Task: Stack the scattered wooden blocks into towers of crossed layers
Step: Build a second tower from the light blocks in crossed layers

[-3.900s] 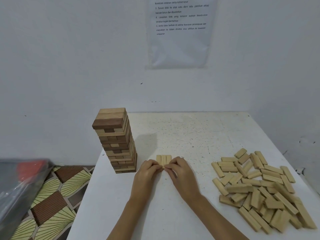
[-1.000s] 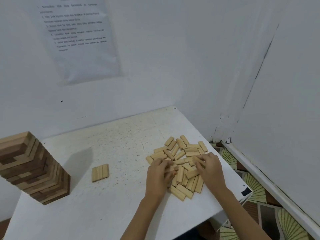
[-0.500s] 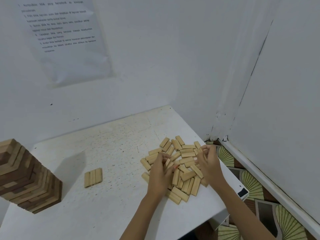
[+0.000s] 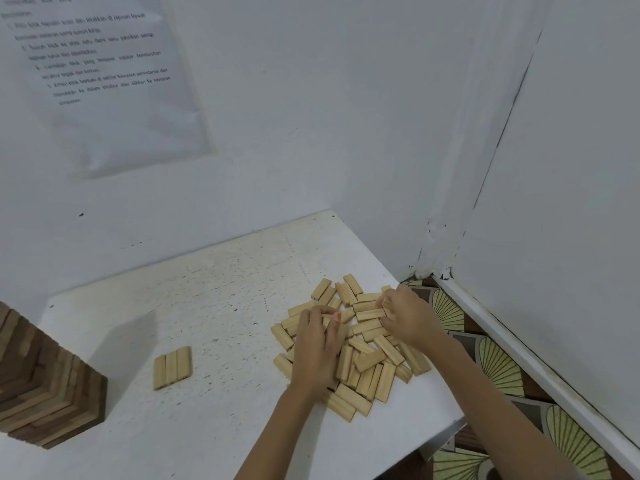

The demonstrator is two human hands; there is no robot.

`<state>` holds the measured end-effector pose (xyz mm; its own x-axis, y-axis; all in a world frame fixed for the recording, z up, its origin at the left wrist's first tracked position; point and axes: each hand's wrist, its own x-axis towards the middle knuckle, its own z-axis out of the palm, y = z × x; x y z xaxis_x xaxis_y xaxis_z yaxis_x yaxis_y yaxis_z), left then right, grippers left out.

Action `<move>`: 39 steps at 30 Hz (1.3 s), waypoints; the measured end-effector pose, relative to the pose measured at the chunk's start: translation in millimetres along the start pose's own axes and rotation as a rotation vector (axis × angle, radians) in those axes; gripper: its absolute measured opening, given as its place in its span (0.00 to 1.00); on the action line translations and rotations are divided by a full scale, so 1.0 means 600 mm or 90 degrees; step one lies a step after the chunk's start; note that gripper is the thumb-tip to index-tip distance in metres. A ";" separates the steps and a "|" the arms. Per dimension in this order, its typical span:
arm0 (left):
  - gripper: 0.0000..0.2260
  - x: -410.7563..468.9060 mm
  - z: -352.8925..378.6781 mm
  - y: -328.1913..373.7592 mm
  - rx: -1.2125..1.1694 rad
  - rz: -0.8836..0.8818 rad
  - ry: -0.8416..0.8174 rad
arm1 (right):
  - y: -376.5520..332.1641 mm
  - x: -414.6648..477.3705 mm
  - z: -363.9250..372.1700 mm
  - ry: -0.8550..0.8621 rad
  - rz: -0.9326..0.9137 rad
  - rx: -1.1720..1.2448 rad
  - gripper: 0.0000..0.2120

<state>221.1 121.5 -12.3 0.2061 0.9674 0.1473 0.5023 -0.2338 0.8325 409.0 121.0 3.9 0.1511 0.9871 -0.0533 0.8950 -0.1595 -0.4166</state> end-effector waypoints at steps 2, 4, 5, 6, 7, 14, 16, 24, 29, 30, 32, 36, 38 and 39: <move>0.03 -0.002 -0.002 0.005 -0.070 -0.029 0.016 | -0.001 0.006 0.001 0.003 -0.008 -0.029 0.12; 0.04 -0.004 -0.004 0.011 -0.129 -0.050 0.027 | -0.002 0.010 0.003 0.005 -0.015 -0.052 0.12; 0.06 -0.004 -0.005 0.013 -0.141 -0.055 0.031 | -0.002 0.012 0.003 0.002 -0.019 -0.062 0.11; 0.06 -0.006 -0.006 0.016 -0.148 -0.056 0.033 | -0.003 0.013 0.003 0.001 -0.025 -0.073 0.10; 0.06 -0.006 -0.007 0.017 -0.153 -0.056 0.036 | -0.005 0.014 0.002 0.001 -0.033 -0.088 0.09; 0.05 -0.008 -0.008 0.003 -0.208 -0.105 0.055 | -0.003 0.016 0.000 -0.020 -0.122 -0.161 0.07; 0.05 -0.010 -0.009 -0.003 -0.198 -0.101 0.058 | -0.002 0.020 -0.005 -0.029 -0.137 -0.161 0.08; 0.08 -0.012 -0.026 0.009 -0.251 -0.132 0.067 | -0.016 0.023 -0.004 -0.037 -0.169 -0.154 0.07; 0.14 -0.015 -0.051 0.015 -0.361 -0.247 0.072 | -0.054 -0.011 0.005 0.012 -0.125 0.177 0.07; 0.15 -0.018 -0.056 0.012 -0.356 -0.246 0.083 | -0.068 -0.020 0.009 0.019 -0.122 0.227 0.06; 0.14 -0.027 -0.066 0.005 -0.332 -0.214 0.108 | -0.096 -0.035 0.017 0.055 -0.122 0.311 0.03; 0.14 -0.046 -0.094 -0.012 -0.299 -0.143 0.154 | -0.148 -0.070 0.028 0.043 -0.072 0.503 0.03; 0.14 -0.054 -0.108 -0.026 -0.289 -0.146 0.170 | -0.166 -0.085 0.034 0.003 -0.021 0.570 0.05; 0.14 -0.058 -0.114 -0.032 -0.288 -0.150 0.179 | -0.174 -0.092 0.037 -0.020 -0.006 0.603 0.08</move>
<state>147.0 99.1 2.9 -0.1298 0.9914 0.0146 0.0867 -0.0033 0.9962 298.0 83.8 30.1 0.1212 0.9905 -0.0645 0.1811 -0.0860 -0.9797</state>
